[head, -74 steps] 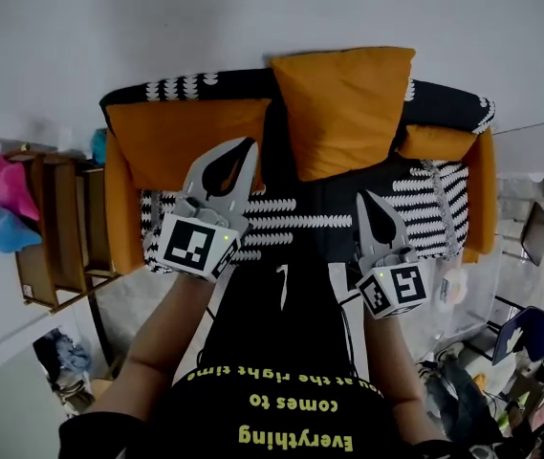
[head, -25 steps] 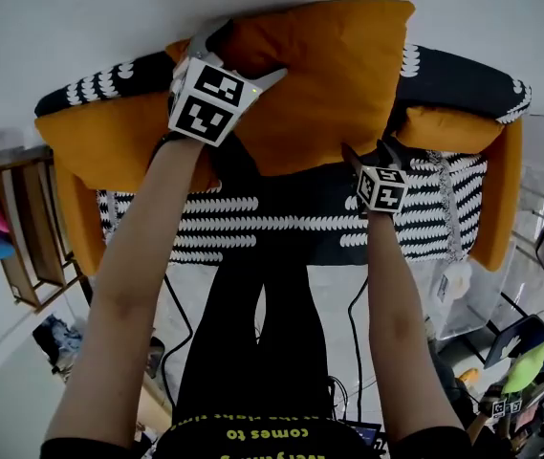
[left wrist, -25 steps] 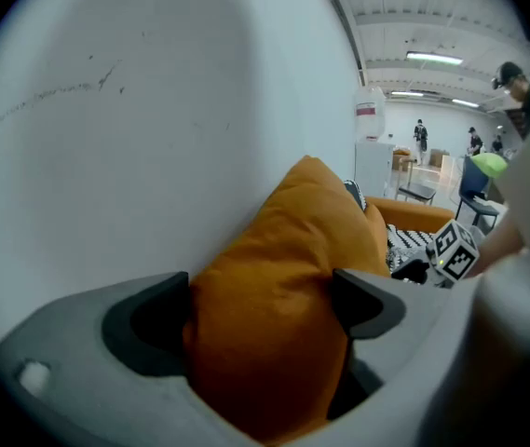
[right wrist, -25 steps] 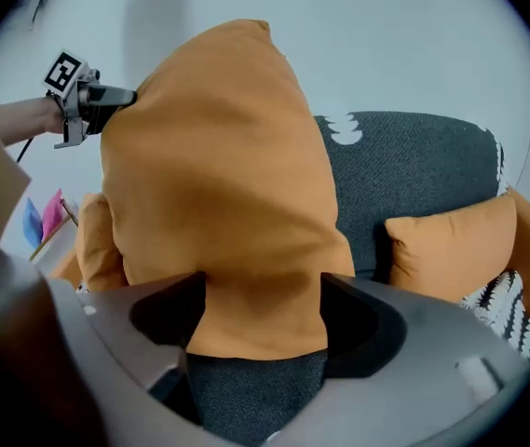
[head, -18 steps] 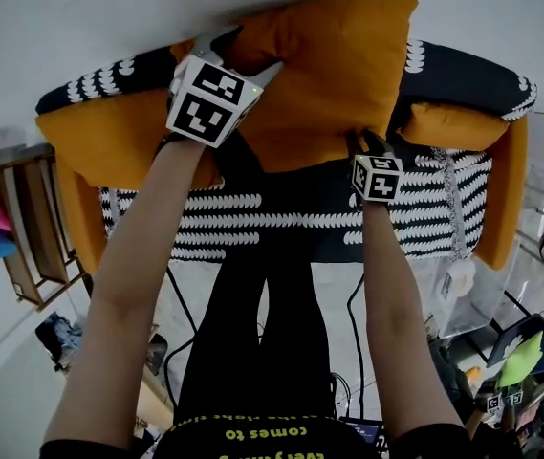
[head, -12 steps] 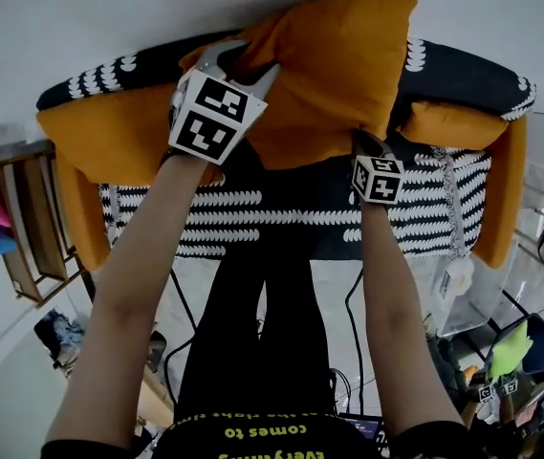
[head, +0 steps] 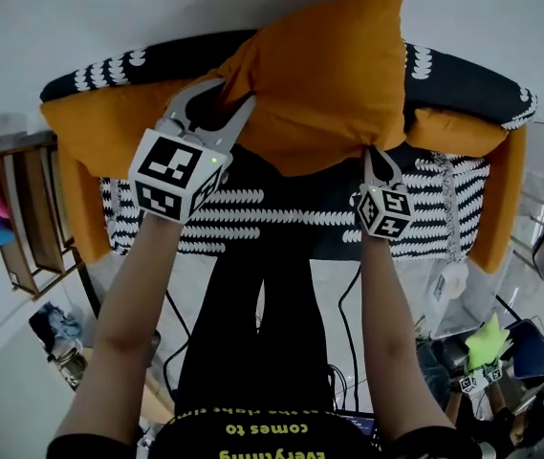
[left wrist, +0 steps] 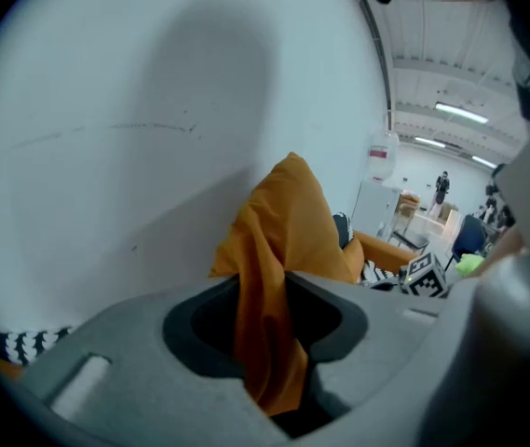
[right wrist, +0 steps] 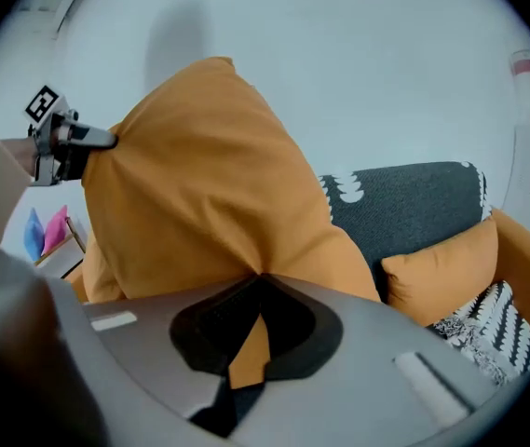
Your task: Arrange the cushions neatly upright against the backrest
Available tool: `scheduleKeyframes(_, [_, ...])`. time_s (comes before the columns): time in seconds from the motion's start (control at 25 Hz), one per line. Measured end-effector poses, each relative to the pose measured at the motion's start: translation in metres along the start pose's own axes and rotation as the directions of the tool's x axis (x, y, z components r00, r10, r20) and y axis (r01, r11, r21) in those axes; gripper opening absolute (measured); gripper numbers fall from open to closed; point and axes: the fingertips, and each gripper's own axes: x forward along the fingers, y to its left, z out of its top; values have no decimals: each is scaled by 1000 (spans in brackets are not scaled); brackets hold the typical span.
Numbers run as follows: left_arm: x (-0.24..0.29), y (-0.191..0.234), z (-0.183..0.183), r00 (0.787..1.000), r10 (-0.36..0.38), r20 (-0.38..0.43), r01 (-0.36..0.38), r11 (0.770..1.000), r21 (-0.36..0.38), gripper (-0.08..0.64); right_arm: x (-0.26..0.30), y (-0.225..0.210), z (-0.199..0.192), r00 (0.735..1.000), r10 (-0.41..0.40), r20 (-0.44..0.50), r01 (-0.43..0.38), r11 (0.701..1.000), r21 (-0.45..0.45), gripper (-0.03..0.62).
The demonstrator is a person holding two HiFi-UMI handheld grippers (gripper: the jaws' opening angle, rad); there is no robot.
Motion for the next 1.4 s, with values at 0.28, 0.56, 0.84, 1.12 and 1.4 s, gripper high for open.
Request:
scheduleKeyframes(0.28, [-45,-8,-38,997,-4,79,24,967,-253,140,-46,-11,63,988,-55,145,58,998,-19,18])
scheduleKeyframes(0.56, [-42,-19,-82,983,88,159,-30,941,-337,137,-47,-17,129,970,-56,237,92,985,-144,18])
scheduleKeyframes(0.84, [-10,-9,-179,977,200,73,-154,898,-411,172,-12,4,118,986,-27,165,74,955,-288,18])
scheduleKeyframes(1.12, [36,7,-252,988,125,-90,-152,878,-454,206,16,-3,51,997,-71,-17,63,951,-302,18])
scheduleKeyframes(1.4, [40,14,-273,986,93,-136,-144,887,-439,230,36,1,40,994,-70,-79,43,952,-304,21])
